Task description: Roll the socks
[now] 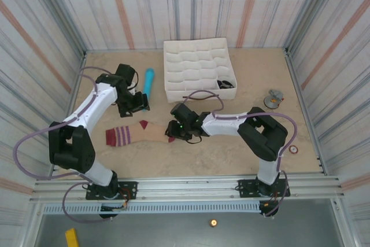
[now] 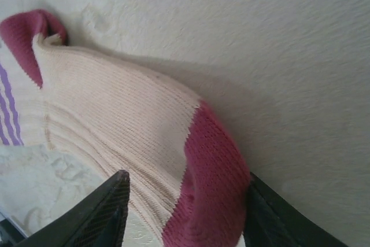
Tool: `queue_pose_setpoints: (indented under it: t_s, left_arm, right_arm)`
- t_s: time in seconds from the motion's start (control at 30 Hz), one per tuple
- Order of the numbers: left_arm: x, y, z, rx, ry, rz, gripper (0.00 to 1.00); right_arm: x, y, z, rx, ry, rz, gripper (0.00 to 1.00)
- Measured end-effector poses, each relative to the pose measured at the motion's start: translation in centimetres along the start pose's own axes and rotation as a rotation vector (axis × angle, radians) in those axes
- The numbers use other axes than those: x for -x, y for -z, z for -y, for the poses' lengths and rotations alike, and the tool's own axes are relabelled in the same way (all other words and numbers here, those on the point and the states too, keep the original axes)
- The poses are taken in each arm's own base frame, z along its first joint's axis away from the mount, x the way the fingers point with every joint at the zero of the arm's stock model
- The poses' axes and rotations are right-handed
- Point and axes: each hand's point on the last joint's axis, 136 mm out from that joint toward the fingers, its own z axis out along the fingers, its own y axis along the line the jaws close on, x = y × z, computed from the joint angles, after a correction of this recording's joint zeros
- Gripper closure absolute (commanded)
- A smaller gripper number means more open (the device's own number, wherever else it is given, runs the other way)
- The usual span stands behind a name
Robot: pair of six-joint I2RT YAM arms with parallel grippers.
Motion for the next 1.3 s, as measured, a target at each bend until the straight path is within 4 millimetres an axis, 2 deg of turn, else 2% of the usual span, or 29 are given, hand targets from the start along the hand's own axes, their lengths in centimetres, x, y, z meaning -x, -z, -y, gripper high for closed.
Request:
queue_pose_setpoints:
  t_s: [0.1, 0.2, 0.33, 0.47, 0.63, 0.93, 1.1, 1.3]
  left_arm:
    - [-0.2, 0.0, -0.1, 0.001, -0.008, -0.004, 0.19]
    - [-0.2, 0.0, -0.1, 0.0, -0.012, -0.004, 0.2]
    - [-0.2, 0.0, 0.0, -0.005, -0.019, -0.007, 0.2]
    - [-0.3, 0.0, 0.2, -0.026, -0.026, -0.015, 0.21]
    - [-0.5, -0.1, 0.5, -0.046, -0.035, -0.026, 0.19]
    - [-1.0, -2.3, 1.3, -0.07, -0.071, -0.071, 0.21]
    - [-1.3, -4.6, 3.5, -0.076, -0.152, -0.112, 0.23]
    - [0.3, -6.4, 7.6, -0.105, -0.26, -0.106, 0.34]
  right_arm:
    - [-0.4, -0.4, -0.4, 0.01, -0.011, -0.001, 0.58]
    - [-0.3, -0.5, -0.2, 0.001, -0.023, 0.004, 0.7]
    - [0.0, -0.5, 0.8, -0.03, -0.033, 0.01, 0.83]
    - [1.3, 0.3, 2.6, -0.042, -0.051, 0.013, 0.99]
    - [3.3, 2.7, 5.8, -0.075, -0.071, 0.018, 1.0]
    - [5.7, 9.2, 10.7, -0.153, 0.021, -0.014, 1.0]
    - [6.0, 11.6, 14.1, -0.212, 0.033, -0.052, 1.0]
    - [5.6, 13.1, 17.9, -0.278, 0.04, -0.1, 1.0]
